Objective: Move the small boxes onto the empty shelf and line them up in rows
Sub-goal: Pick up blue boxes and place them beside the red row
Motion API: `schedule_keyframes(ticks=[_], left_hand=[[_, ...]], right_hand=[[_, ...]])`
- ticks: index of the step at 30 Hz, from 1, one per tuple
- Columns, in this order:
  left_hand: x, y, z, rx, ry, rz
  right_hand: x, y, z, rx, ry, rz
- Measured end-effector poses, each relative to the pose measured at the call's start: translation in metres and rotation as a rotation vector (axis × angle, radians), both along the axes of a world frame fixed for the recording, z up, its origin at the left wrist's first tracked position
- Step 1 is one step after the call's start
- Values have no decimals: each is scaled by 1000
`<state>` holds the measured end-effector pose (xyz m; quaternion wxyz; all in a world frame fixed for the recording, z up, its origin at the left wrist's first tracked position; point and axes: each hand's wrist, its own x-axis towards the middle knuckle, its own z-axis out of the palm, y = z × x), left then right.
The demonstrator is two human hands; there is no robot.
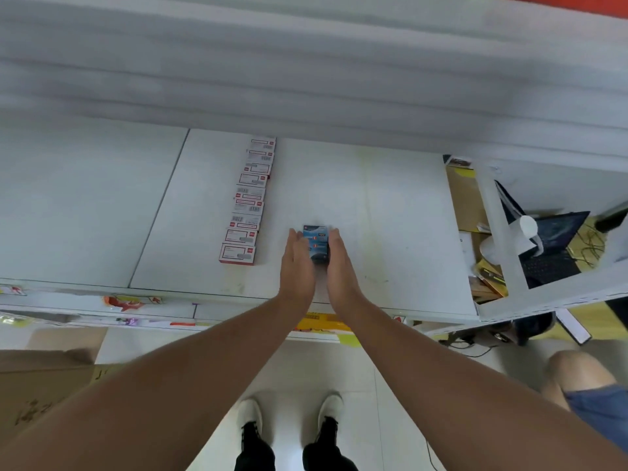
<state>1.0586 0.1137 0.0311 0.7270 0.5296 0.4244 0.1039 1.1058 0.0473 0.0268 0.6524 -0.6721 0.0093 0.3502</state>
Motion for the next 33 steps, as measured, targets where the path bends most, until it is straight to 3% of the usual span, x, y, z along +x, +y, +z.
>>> schedule_keyframes(ticks=[11,17,19,22,25,28,33], left_hand=[[42,35,17,-32,80,21],[-9,48,25,382,162,-292],[-29,50,26,562,219,-421],[-57,45,33,781,321,-553],[-74,34,40,899,439,-547],[-87,27,46,973,539,-518],[-118,17,75,1121,739,-610]], right_hand=[[48,9,38,-163,-92,38],[26,-35,32,-294,-324,91],[15,-47,30,-322,-348,153],[8,-62,35,-452,-533,336],[12,-71,39,-690,-762,584],[14,-72,48,-832,-871,759],[0,-68,63,-823,-966,872]])
